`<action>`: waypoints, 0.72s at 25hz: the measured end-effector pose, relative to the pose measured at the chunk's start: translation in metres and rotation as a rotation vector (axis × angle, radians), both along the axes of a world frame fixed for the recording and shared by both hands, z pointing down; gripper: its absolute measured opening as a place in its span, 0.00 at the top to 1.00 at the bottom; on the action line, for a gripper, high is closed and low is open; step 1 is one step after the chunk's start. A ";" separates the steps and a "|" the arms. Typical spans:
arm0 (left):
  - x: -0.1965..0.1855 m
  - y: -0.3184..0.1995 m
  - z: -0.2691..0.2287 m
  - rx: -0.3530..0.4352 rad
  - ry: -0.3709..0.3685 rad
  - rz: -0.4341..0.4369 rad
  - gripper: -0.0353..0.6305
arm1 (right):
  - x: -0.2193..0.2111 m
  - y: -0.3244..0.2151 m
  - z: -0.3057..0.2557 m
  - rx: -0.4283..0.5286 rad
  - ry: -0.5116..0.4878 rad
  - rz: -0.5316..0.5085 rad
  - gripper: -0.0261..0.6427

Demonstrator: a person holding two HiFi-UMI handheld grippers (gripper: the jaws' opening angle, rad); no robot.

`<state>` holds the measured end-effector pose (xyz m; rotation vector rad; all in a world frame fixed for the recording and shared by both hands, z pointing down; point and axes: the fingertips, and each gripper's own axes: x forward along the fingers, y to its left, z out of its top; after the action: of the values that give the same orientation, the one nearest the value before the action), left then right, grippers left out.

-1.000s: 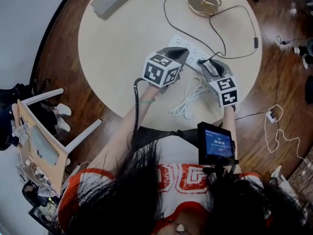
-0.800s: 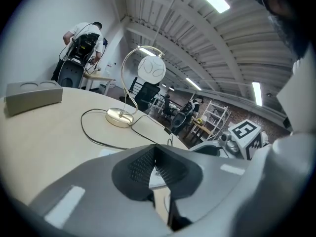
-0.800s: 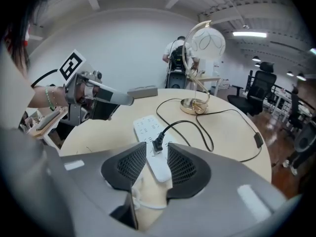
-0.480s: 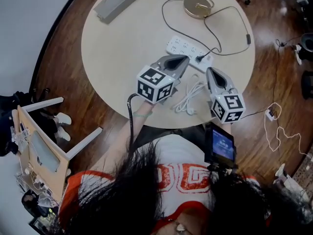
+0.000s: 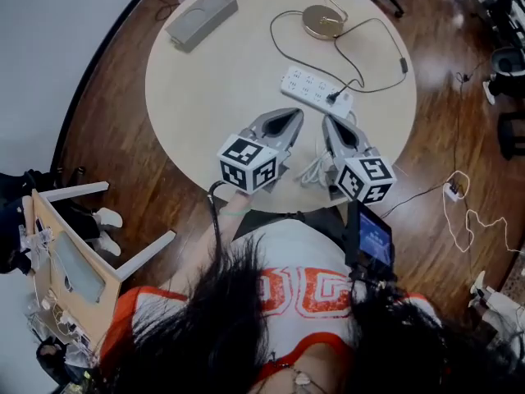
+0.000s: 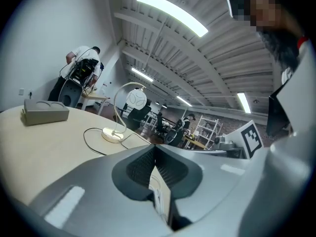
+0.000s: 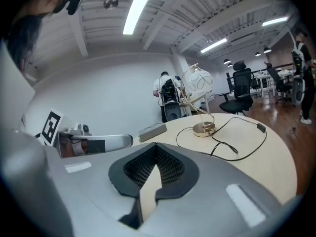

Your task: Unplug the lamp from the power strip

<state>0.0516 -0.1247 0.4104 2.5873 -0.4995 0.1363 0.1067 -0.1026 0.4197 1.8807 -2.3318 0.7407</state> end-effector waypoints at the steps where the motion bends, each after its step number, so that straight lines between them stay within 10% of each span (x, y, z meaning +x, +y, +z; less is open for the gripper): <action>1: -0.003 0.002 -0.001 -0.005 0.003 -0.002 0.95 | -0.004 0.000 -0.002 0.009 -0.016 0.005 0.96; 18: -0.014 0.015 -0.015 -0.020 0.067 0.032 0.95 | -0.029 0.004 -0.017 -0.011 0.078 0.017 0.96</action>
<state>0.0379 -0.1097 0.3950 2.5719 -0.4304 0.0652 0.0776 -0.0984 0.4025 1.8921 -2.2633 0.6670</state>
